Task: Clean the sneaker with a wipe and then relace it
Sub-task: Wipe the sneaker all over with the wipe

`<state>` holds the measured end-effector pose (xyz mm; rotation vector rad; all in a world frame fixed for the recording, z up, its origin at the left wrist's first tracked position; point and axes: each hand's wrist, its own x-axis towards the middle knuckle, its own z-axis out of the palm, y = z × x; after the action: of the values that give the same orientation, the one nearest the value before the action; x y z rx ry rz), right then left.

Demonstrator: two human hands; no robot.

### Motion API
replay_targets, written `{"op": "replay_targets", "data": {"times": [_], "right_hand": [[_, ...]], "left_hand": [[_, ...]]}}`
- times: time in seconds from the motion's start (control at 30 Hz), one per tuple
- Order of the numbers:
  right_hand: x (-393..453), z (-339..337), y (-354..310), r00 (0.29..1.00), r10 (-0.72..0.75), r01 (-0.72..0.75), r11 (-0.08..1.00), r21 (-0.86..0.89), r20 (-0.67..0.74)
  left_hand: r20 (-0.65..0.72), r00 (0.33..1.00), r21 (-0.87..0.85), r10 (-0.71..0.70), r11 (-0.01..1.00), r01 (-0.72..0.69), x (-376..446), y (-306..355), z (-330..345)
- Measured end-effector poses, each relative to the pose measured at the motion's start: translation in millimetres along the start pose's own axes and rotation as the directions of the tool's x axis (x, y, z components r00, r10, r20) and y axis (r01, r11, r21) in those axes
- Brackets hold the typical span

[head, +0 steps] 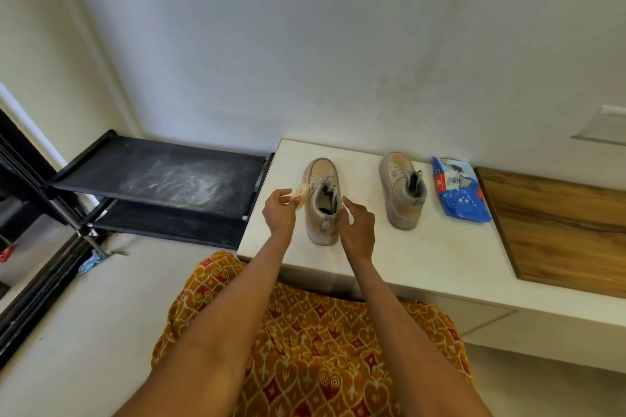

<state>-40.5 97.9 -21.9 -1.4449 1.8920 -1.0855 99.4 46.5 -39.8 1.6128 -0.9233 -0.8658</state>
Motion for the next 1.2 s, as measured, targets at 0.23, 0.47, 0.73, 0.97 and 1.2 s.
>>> {"op": "replay_targets", "data": {"times": [0.23,0.47,0.73,0.97,1.2], "right_hand": [[16.9,6.0,-3.6,1.000,-0.005,0.007,0.984,-0.176,0.007],[14.7,10.6,0.6,1.000,-0.028,0.028,0.993,-0.118,0.004],[8.6,16.7,-0.4,1.000,-0.011,0.011,0.999,-0.052,-0.005],[4.7,6.6,-6.5,0.999,-0.026,0.034,0.982,-0.183,0.045],[14.9,-3.1,-5.5,0.993,-0.080,0.104,0.948,-0.300,0.091]], "left_hand": [[0.015,1.000,0.102,-0.017,0.995,0.015,60.4,7.7,25.8],[0.151,0.988,0.197,-0.014,0.980,-0.016,58.9,-16.0,32.6],[0.293,0.955,0.148,0.051,0.984,-0.098,24.2,-31.0,7.5],[0.382,0.922,0.137,0.061,0.983,-0.122,1.4,-29.6,-15.1],[0.106,0.992,-0.110,-0.071,0.990,0.083,26.5,-6.6,-4.3]]}}
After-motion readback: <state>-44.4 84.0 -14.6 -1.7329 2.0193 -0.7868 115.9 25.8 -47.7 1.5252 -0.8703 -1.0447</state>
